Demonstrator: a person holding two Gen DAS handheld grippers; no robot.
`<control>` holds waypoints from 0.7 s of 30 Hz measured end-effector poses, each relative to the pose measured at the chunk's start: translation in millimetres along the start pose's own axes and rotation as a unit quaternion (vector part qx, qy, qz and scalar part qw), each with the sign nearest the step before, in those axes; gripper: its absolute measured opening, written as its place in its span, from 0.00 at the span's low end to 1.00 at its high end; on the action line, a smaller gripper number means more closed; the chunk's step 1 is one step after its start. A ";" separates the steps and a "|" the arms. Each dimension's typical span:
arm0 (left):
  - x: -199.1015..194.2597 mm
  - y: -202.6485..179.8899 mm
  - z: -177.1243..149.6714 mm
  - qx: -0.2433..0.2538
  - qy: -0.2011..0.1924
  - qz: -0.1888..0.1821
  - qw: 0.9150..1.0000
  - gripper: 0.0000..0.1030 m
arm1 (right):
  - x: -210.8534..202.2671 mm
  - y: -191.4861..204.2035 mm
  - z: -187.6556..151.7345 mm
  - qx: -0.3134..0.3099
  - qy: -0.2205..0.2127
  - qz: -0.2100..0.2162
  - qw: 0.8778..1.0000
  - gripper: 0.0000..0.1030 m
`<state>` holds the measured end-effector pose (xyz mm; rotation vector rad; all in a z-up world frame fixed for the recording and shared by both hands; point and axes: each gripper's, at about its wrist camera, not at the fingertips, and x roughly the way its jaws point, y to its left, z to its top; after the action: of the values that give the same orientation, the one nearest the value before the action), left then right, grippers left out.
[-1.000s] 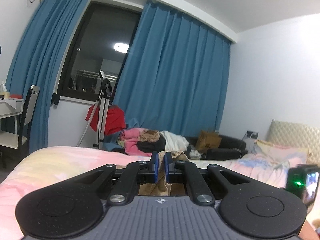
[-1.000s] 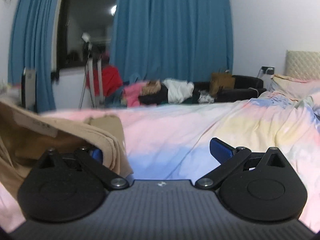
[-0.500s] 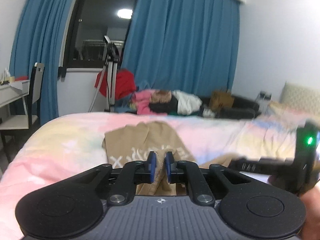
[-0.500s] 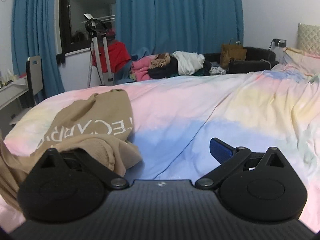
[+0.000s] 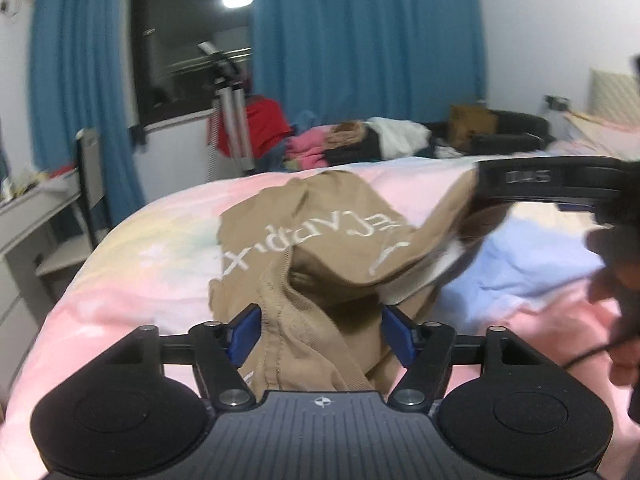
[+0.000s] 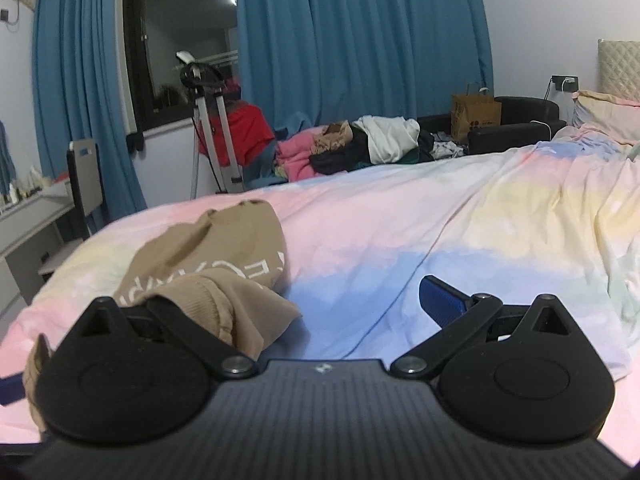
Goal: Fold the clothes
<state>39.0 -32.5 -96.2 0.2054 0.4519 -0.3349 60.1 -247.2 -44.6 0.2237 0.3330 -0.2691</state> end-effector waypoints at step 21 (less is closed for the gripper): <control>-34.1 64.6 22.7 -0.088 0.006 0.198 0.976 0.80 | 54.0 7.6 -20.9 -0.085 0.120 -0.055 0.988 1.00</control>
<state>42.3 30.4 -52.8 0.1207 0.4389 0.0979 105.4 -246.6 -81.4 0.0698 0.6051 -0.3212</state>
